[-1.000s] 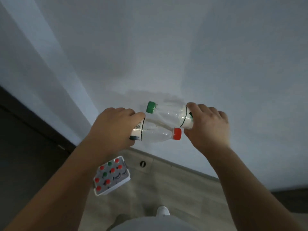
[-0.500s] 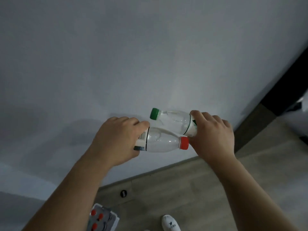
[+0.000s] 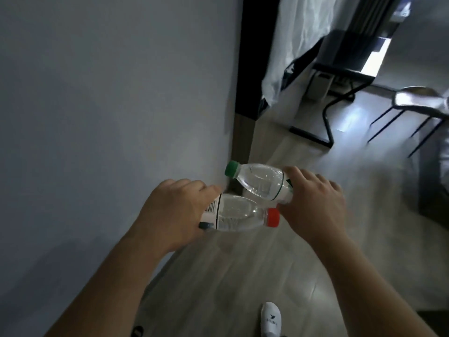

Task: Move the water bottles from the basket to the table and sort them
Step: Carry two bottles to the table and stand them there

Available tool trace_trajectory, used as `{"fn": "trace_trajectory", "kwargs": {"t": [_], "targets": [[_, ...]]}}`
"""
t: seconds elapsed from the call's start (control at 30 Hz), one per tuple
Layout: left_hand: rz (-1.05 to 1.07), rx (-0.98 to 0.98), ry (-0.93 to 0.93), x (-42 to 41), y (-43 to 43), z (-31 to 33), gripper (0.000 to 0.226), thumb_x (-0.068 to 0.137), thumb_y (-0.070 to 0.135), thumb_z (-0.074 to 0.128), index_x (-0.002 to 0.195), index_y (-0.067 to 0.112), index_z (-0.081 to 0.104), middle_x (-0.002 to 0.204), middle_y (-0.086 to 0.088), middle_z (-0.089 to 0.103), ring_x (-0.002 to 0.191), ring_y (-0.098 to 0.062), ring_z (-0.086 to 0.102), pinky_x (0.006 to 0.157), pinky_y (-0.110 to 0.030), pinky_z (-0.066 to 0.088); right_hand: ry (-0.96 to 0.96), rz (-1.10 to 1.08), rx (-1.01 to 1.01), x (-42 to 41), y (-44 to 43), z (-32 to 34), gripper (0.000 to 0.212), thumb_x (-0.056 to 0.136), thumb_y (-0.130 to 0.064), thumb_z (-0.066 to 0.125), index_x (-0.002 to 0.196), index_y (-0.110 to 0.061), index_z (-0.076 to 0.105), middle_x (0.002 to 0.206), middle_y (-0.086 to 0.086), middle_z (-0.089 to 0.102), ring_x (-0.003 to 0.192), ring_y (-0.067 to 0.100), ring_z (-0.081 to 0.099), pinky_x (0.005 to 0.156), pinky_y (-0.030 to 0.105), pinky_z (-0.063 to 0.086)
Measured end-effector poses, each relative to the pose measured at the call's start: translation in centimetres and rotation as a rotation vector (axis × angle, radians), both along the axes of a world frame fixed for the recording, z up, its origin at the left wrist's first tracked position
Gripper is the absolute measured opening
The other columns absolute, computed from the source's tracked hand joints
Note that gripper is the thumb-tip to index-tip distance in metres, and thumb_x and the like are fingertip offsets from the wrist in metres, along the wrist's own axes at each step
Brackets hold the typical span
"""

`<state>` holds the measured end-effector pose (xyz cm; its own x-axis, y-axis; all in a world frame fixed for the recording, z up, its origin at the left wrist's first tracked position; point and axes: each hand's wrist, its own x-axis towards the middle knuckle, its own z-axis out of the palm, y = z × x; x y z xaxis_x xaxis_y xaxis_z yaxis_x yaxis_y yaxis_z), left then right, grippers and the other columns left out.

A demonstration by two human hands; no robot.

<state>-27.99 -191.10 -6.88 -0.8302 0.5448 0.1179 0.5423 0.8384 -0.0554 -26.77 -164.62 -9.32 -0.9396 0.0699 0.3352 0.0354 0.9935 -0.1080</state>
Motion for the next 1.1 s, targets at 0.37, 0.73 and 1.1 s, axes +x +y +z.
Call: {"fn": "trace_trajectory", "kwargs": {"t": [0.37,0.73,1.1], "targets": [[-0.323,-0.033,0.092,-6.5,20.9,0.6,0.065,0.052,0.044,0.09,0.109,0.029,0.065,0.082,0.009,0.065,0.071,-0.021,0.064,0.061,-0.034,0.048,0.057,-0.348,0.019,2.7,19.5,-0.3,0.059,0.064,-0.034,0.086,0.118,-0.027,0.063,0.101,-0.005,0.072,0.089,0.031,0.069,0.077,0.039,0.045],[-0.433,-0.03,0.104,-11.8,41.8,1.9,0.069,0.05,0.044,0.084,0.113,0.029,0.061,0.084,0.009,0.063,0.074,-0.022,0.064,0.065,-0.038,0.052,0.111,-0.461,0.034,1.4,39.5,1.4,0.058,0.069,-0.029,0.081,0.123,-0.024,0.062,0.103,0.002,0.073,0.088,0.034,0.068,0.079,0.044,0.049],[-0.535,-0.056,0.107,-19.5,54.8,0.8,0.067,0.049,0.044,0.084,0.111,0.029,0.062,0.08,0.01,0.062,0.071,-0.02,0.062,0.06,-0.035,0.049,0.154,-0.551,0.045,-4.5,51.3,-0.6,0.053,0.066,-0.025,0.08,0.116,-0.023,0.065,0.093,-0.001,0.071,0.075,0.032,0.065,0.071,0.04,0.045]]}}
